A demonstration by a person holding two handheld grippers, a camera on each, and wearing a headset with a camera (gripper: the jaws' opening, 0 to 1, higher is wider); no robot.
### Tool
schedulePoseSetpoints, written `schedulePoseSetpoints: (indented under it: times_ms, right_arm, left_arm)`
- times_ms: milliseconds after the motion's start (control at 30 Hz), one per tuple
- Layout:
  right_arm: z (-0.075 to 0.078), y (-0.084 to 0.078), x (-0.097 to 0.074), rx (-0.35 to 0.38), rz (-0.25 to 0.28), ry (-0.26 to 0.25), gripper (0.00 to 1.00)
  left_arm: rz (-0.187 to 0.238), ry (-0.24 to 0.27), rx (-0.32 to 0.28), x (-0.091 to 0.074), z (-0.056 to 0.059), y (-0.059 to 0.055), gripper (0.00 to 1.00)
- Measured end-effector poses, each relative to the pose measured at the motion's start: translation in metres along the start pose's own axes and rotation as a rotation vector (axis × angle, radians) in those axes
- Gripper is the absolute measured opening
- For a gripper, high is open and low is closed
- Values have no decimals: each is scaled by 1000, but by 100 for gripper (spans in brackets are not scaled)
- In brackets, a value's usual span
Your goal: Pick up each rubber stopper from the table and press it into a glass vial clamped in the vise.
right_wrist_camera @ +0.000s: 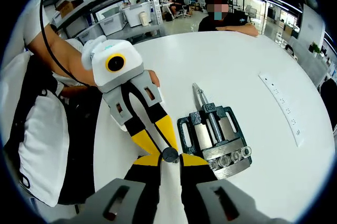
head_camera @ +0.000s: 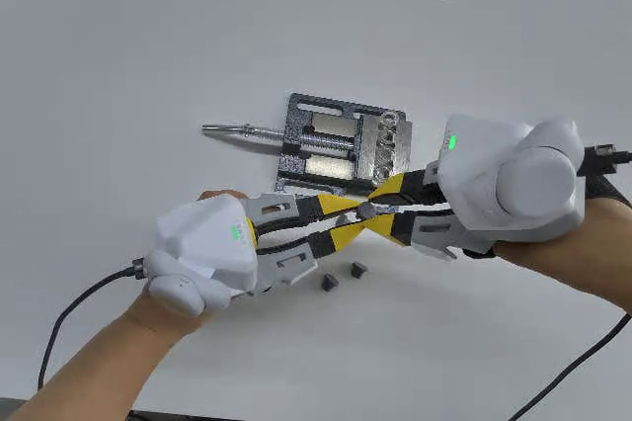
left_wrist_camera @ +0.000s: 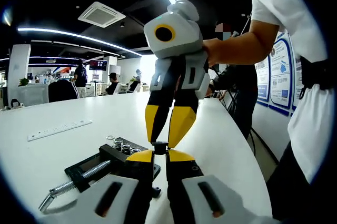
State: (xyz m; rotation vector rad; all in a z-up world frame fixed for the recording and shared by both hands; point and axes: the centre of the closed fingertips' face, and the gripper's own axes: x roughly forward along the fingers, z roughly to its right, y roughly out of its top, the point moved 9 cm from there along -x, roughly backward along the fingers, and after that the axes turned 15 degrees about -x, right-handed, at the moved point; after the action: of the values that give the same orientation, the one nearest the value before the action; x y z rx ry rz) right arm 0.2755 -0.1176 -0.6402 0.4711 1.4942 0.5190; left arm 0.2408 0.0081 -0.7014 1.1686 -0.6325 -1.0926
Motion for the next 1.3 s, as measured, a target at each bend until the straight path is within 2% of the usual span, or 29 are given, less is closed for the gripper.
schedulePoseSetpoints:
  times_ms: [133, 200, 567, 1000, 1300]
  right_arm:
    - [1, 1, -4, -12, 2, 14, 14]
    - [1, 3, -6, -44, -6, 28, 13]
    - [0, 8, -14, -159, -28, 78, 12]
    - [-2, 16, -24, -299, -72, 155, 12]
    - [-2, 20, -30, -343, -75, 203, 12]
  left_arm:
    - [33, -18, -27, 1, 0, 1, 3]
    - [42, -30, -39, 2, 1, 1, 3]
    - [68, -85, -63, 5, 3, 4, 3]
    - [84, -136, -52, 8, 9, 11, 3]
    - [96, -163, -33, 9, 13, 14, 3]
